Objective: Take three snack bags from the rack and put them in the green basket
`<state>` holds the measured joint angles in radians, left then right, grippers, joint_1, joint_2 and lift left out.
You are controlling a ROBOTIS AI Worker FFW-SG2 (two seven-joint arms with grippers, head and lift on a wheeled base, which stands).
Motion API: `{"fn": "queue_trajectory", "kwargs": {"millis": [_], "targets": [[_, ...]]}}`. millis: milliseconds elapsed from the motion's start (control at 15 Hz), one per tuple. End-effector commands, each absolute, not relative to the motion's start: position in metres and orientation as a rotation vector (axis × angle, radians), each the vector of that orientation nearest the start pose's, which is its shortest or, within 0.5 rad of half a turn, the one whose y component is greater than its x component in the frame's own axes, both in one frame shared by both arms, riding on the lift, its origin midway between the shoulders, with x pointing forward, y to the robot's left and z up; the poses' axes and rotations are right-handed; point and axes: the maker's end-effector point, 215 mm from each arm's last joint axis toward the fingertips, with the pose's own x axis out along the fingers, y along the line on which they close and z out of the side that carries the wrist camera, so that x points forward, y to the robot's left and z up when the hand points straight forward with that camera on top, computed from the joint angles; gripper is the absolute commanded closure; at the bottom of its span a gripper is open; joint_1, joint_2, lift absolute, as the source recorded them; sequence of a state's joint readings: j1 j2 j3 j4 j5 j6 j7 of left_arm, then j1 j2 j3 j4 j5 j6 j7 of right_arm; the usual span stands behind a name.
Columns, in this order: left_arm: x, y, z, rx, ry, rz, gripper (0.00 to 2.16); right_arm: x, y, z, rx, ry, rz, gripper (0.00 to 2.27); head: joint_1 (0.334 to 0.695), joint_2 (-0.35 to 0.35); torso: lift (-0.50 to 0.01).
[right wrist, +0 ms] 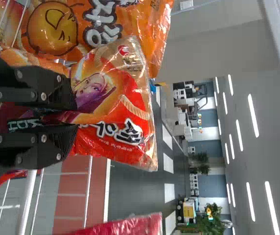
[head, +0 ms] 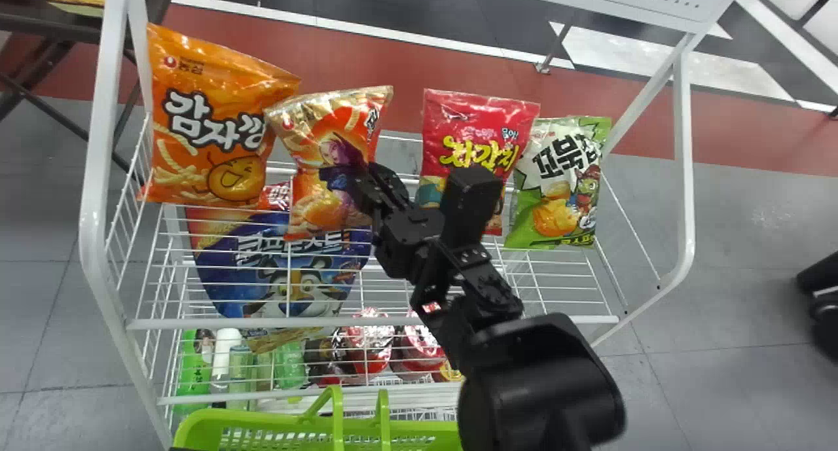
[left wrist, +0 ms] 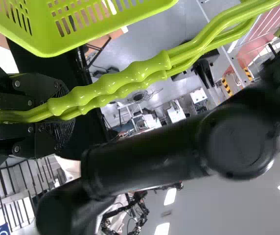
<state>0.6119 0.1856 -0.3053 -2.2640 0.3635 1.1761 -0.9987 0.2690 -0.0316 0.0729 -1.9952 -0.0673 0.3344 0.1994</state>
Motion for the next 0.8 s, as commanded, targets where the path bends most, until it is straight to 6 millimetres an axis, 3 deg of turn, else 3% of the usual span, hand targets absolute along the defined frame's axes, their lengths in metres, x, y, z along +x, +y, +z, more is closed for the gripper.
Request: {"fn": "queue_trajectory", "kwargs": {"millis": [0,200,267,467,667,733], "targets": [[0.097,-0.071,-0.393,-0.744,1.041,-1.423,1.81,0.461,-0.172,-0.334,0.043,0.192,0.26,2.13,0.695,-0.35,-0.006],[0.101,-0.069,-0.396,-0.753,1.042,-1.414,1.81,0.394,-0.206,-0.306,0.026,0.237,0.257,2.13,0.695,-0.35,-0.006],[0.106,-0.067,-0.397,-0.757,1.036,-1.402,1.81,0.372,-0.215,-0.307,0.037,0.29,0.264,2.13,0.695,-0.35,-0.006],[0.118,-0.062,-0.392,-0.787,0.997,-1.38,1.81,0.326,-0.229,-0.333,0.074,0.465,0.286,2.13,0.695,-0.35,-0.006],[0.127,-0.057,-0.389,-0.799,0.975,-1.362,1.81,0.292,-0.255,-0.344,0.084,0.576,0.262,2.13,0.695,-0.35,-0.006],[0.132,-0.055,-0.388,-0.804,0.965,-1.35,1.81,0.273,-0.26,-0.359,0.11,0.67,0.259,2.13,0.695,-0.35,-0.006]]}}
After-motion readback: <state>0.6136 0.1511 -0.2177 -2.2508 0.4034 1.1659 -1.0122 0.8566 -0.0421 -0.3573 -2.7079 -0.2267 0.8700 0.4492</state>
